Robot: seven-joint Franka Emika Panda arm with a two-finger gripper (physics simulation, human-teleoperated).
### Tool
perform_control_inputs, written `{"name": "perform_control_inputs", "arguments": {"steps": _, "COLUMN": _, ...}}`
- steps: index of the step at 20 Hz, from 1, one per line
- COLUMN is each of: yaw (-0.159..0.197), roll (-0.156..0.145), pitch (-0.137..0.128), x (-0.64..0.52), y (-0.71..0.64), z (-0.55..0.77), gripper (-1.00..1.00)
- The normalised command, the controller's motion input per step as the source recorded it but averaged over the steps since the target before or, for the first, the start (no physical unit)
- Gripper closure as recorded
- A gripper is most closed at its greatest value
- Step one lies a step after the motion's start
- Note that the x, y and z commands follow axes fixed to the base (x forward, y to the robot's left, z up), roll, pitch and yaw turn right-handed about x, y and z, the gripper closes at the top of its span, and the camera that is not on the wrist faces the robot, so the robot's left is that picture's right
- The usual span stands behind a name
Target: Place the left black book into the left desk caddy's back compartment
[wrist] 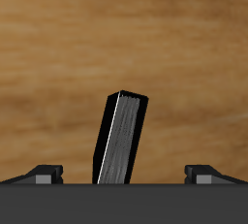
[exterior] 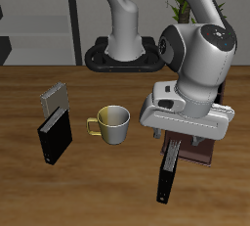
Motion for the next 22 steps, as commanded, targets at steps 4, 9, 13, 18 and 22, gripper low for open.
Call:
{"name": "perform_control_inputs", "arguments": {"steps": 4, "yaw": -0.008, "roll": -0.006, "pitch": 0.041, "x": 0.05, "y": -0.09, "z": -0.35, "gripper": -1.0}}
{"name": "perform_control_inputs", "arguments": {"steps": 9, "yaw": -0.022, "roll": -0.001, "pitch": 0.045, "x": 0.04, "y": -0.11, "z": -0.34, "gripper": -1.0}}
{"name": "perform_control_inputs", "arguments": {"steps": 13, "yaw": -0.016, "roll": 0.005, "pitch": 0.021, "x": -0.01, "y": -0.11, "z": -0.24, "gripper": 1.0}}
{"name": "perform_control_inputs", "arguments": {"steps": 18, "yaw": -0.008, "roll": -0.006, "pitch": 0.01, "x": -0.01, "y": -0.06, "z": -0.08, "gripper": 1.0}}
{"name": "perform_control_inputs", "arguments": {"steps": 22, "yaw": -0.018, "roll": -0.016, "pitch": 0.009, "x": -0.01, "y": -0.11, "z": -0.05, "gripper": 1.0}}
